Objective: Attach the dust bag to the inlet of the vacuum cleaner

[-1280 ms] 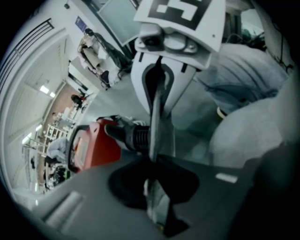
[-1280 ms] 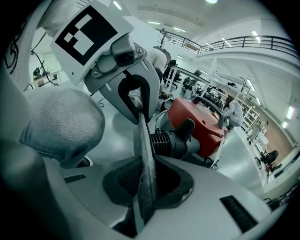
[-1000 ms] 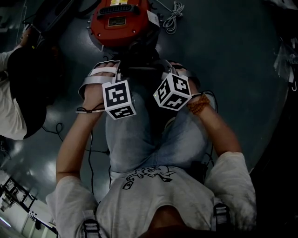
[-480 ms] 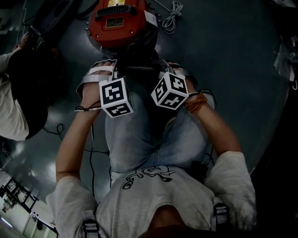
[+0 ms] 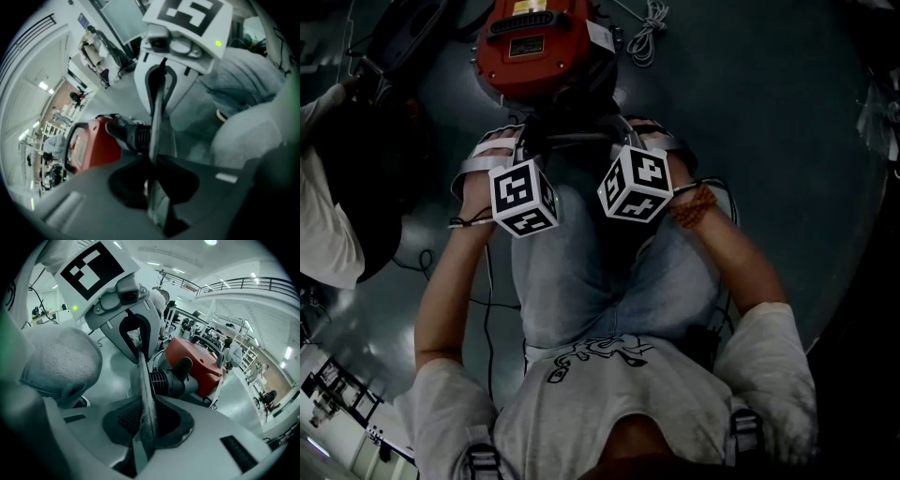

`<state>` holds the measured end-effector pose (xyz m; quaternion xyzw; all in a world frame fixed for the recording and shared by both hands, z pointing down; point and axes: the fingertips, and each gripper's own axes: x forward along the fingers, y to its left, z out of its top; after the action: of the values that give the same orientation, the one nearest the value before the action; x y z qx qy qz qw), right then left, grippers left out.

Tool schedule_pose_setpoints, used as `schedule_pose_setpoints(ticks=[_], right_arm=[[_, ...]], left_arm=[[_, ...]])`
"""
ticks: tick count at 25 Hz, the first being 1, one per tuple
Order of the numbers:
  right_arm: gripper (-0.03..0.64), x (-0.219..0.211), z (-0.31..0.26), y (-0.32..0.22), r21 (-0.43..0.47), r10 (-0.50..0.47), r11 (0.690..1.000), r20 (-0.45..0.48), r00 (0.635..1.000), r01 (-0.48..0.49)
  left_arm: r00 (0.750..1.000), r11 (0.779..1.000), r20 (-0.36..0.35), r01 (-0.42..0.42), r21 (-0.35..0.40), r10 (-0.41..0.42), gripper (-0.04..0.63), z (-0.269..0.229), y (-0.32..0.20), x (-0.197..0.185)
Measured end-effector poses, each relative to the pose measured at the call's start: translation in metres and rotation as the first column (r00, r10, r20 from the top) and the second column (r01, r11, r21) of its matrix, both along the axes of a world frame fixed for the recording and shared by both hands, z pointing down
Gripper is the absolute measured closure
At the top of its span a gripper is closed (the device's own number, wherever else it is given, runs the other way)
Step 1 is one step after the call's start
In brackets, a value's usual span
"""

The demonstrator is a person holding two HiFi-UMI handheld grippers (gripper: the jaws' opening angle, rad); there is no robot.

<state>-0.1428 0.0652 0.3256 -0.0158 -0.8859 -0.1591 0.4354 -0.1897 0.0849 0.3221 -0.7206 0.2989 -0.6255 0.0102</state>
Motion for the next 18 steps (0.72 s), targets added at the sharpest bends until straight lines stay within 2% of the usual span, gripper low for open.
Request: schedule_pose_setpoints(ticks=[7,12,14,18], right_arm=[[0.577,0.006,0.009,0.004,-0.107,0.051,0.993,0.031,0.998,-0.048],[0.577,-0.001,-0.004,-0.001,-0.038,0.029,0.999,0.031,0.999,-0.028],[0.574,-0.004,-0.006,0.0,-0.017,0.012,1.0,0.02,1.0,-0.011],[0.574,0.001,-0.001,0.0,-0.081,0.034,0.996,0.027,0.999,-0.031]], left_arm=[[0.998,0.999,0.027,-0.049,0.006,0.048,0.541,-0.012,-0.012,0.005],[0.999,1.0,-0.052,0.015,-0.01,-0.015,0.552,-0.004,-0.005,-0.002],[0.998,1.0,-0.064,0.025,-0.013,-0.025,0.552,-0.002,-0.004,-0.005],[0.999,1.0,-0.037,-0.018,0.02,0.018,0.549,-0.01,-0.011,0.0]])
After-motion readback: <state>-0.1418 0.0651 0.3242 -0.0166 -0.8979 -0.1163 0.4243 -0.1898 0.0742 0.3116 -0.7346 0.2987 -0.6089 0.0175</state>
